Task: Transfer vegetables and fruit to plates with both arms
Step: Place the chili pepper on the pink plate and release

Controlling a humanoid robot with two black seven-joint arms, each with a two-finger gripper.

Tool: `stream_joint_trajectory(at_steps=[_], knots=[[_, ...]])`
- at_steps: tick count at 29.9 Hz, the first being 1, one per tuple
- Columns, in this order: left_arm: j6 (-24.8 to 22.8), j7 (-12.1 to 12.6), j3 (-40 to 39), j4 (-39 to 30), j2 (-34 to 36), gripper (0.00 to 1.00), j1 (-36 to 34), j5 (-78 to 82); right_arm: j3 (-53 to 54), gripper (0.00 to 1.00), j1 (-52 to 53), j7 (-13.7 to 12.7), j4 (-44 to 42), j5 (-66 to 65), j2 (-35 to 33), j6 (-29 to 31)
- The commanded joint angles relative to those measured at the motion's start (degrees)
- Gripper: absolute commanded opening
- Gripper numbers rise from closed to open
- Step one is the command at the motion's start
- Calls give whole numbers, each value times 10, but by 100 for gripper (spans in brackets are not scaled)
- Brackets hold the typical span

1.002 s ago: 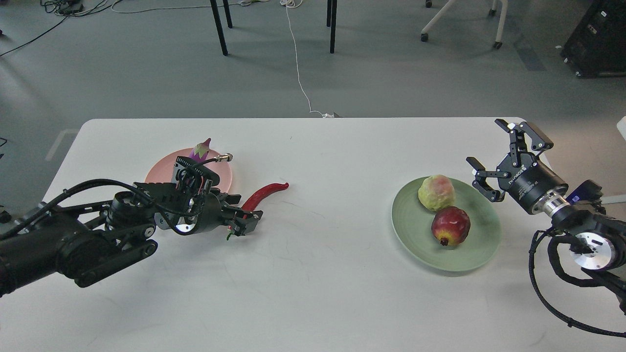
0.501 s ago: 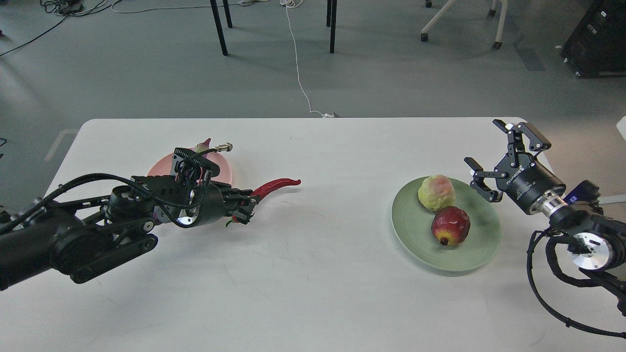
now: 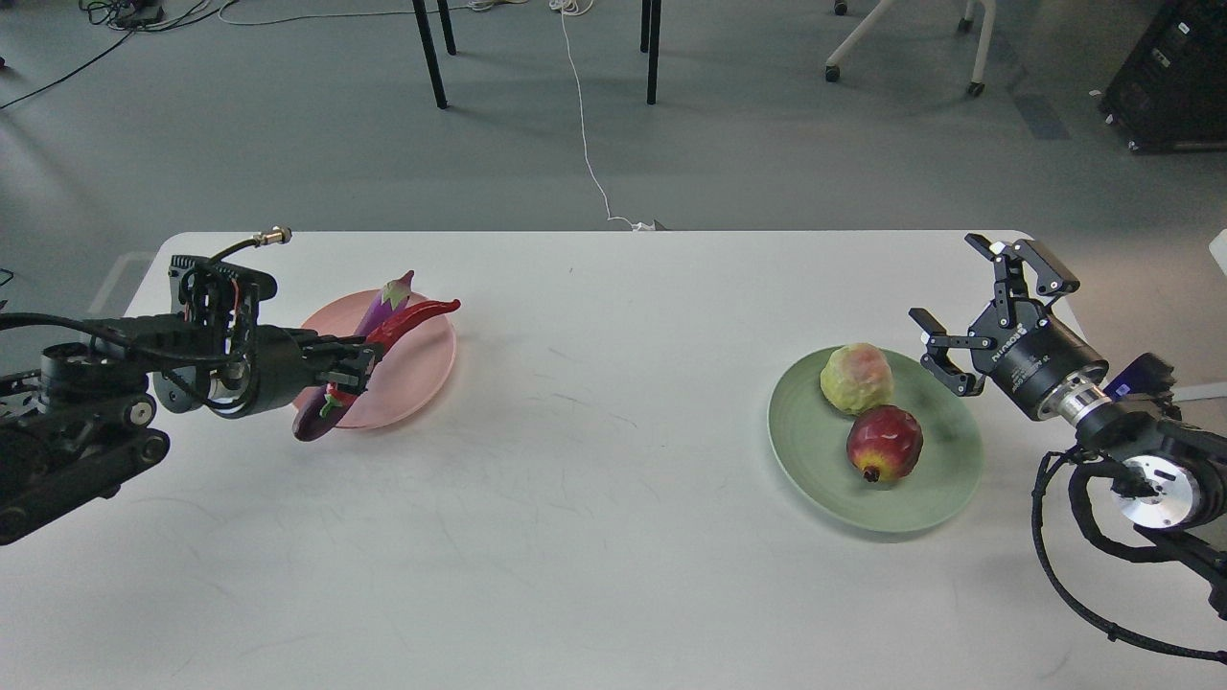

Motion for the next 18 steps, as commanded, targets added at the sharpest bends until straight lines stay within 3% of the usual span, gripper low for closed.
stream_joint_trajectory(at_steps=[1, 8, 12, 15, 18], knots=[[8, 6, 0, -6, -21, 22, 6, -1, 0, 98, 0, 0, 0, 0, 0, 0], [8, 7, 0, 8, -38, 24, 6, -3, 0, 99, 1, 0, 0, 0, -1, 0], [8, 7, 0, 27, -38, 30, 8, -2, 0, 98, 0, 0, 1, 0, 0, 0], [8, 7, 0, 27, -34, 38, 8, -3, 0, 98, 0, 0, 1, 0, -1, 0], [9, 6, 0, 27, -34, 61, 8, -3, 0, 99, 0, 0, 0, 0, 0, 0]])
